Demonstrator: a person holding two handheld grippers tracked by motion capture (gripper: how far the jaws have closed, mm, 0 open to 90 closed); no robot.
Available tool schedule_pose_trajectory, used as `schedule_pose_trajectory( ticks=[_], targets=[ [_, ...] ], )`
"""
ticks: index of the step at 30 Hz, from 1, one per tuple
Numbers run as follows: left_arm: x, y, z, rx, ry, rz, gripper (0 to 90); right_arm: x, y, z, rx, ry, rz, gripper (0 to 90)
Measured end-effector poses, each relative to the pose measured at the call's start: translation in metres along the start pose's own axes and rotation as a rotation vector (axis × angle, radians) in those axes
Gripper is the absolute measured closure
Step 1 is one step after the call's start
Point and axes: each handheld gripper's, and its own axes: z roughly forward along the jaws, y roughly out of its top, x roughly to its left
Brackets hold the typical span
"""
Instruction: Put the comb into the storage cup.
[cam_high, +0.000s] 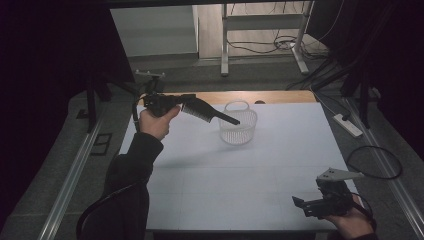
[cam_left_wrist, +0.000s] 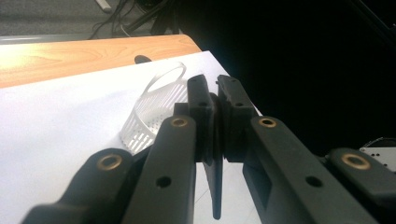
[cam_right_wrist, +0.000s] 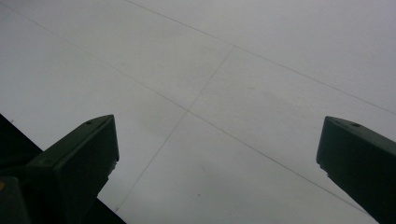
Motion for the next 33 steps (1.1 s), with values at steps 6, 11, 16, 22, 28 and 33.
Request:
schedule_pose_trajectory(
  ticks=[6,11,16,22,28,33],
  targets=[
    [0.002,0.003,0.005,-0.002,0.011,0.000,84.3,-0.002,-0.004,-0.005,0.002,-0.021,0.018,0.0],
    [0.003,0.005,0.011,-0.002,0.015,-0.004,84.2,-0.001,-0.006,-0.008,0.001,-0.033,0.014,0.0],
    [0.007,0.006,0.021,0.002,0.021,-0.011,84.3,0.000,-0.007,-0.009,0.000,-0.040,0.005,0.0],
    [0.011,0.006,0.032,0.012,0.026,-0.019,84.3,-0.001,-0.008,-0.011,-0.006,-0.039,0.015,0.0],
    [0.011,0.008,0.042,0.014,0.033,-0.019,84.2,-0.001,-0.008,-0.011,-0.008,-0.035,0.012,0.0],
    [0.010,0.010,0.047,0.015,0.040,-0.015,84.2,-0.001,-0.008,-0.011,-0.009,-0.032,0.012,0.0]
  ],
)
